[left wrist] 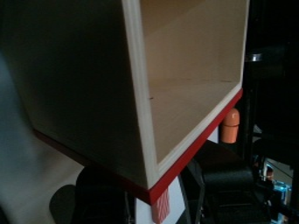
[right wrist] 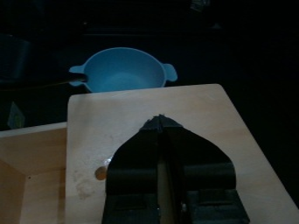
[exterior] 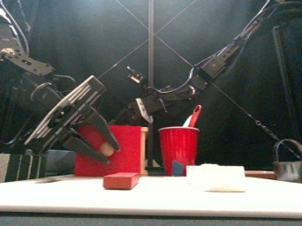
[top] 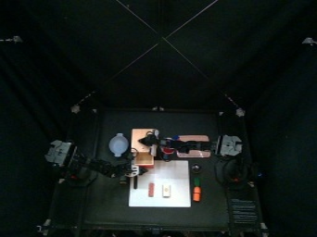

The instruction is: Grab cookie cutter

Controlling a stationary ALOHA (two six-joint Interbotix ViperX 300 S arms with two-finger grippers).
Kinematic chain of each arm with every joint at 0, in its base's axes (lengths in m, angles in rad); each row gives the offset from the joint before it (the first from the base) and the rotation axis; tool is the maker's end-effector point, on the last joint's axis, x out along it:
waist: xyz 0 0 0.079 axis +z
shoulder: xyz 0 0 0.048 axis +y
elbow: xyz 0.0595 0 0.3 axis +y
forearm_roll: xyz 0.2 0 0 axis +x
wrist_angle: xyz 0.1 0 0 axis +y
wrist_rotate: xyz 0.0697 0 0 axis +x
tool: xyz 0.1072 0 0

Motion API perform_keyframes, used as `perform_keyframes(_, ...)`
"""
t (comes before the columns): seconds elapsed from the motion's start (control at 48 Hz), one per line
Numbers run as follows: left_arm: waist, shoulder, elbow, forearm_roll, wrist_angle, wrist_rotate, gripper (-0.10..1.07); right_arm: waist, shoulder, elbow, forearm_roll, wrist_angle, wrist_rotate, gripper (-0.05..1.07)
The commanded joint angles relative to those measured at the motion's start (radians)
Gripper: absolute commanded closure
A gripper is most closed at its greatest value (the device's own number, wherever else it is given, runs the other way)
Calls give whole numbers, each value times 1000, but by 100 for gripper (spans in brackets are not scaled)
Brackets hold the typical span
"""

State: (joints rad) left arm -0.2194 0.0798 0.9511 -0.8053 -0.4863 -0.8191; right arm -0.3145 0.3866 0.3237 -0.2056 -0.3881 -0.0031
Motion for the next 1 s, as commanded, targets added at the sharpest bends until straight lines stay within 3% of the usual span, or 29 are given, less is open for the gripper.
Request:
perform_keyframes(0.0,-23,6,-25,6,-28,18,37,0,3,8,2,18,2,101)
perform_keyframes(0.625,-52,-21,3,11,9,23,37,-2,8,6,2,18,3,101)
perform_keyframes(0.979,-52,-3,-5,12,-25,26,33,-2,11,6,2,18,3,101)
